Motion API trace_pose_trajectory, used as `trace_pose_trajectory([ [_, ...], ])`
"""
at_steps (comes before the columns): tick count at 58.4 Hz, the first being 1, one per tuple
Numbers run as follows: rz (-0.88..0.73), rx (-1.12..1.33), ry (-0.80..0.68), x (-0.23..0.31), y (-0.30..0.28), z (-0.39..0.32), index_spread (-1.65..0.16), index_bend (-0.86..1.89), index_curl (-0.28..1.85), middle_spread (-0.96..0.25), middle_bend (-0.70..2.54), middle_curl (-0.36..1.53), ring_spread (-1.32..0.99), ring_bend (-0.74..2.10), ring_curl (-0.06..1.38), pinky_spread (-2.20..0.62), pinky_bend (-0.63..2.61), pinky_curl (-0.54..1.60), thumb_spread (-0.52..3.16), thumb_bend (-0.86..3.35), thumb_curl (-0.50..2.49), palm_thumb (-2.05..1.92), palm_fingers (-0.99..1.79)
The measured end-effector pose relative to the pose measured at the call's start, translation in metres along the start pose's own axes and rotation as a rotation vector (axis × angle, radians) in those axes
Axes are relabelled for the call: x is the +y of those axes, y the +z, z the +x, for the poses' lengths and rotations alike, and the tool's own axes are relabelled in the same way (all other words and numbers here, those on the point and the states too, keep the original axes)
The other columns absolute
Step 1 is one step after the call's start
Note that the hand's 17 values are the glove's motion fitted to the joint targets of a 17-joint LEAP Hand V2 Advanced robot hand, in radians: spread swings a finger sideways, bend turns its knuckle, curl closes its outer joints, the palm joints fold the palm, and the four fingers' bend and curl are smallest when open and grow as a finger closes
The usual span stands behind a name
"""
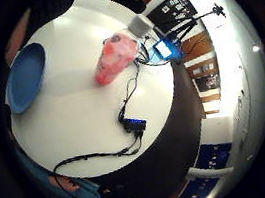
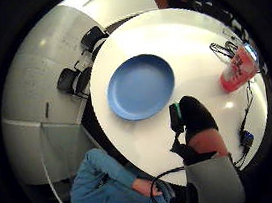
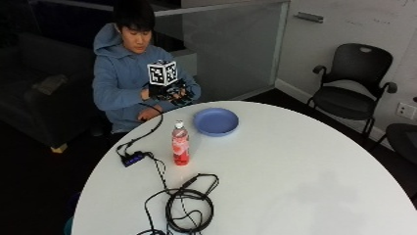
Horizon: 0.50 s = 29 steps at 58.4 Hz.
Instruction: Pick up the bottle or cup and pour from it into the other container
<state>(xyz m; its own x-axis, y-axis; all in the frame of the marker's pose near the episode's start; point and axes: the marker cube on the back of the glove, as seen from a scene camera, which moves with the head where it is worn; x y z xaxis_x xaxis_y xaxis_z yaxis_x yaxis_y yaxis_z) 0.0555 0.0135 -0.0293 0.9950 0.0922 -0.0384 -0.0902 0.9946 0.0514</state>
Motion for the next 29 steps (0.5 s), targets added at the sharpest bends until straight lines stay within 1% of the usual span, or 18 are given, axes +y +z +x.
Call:
trace_pose_trajectory([
  [17, 0.068, -0.006, 0.093, 0.018, -0.013, 0.057, -0.37, 0.12, 0.28, -0.02, 0.18, 0.25, 0.06, 0.33, 0.27, 0.16, 0.59, 0.26, 1.02, -0.04, 0.40, 0.66, 0.17],
  [29, 0.182, -0.144, 0.153, 0.028, -0.017, 0.102, -0.36, 0.12, 0.24, -0.01, 0.17, 0.26, 0.07, 0.39, 0.29, 0.16, 0.67, 0.28, 1.01, -0.04, 0.37, 0.57, 0.07],
])
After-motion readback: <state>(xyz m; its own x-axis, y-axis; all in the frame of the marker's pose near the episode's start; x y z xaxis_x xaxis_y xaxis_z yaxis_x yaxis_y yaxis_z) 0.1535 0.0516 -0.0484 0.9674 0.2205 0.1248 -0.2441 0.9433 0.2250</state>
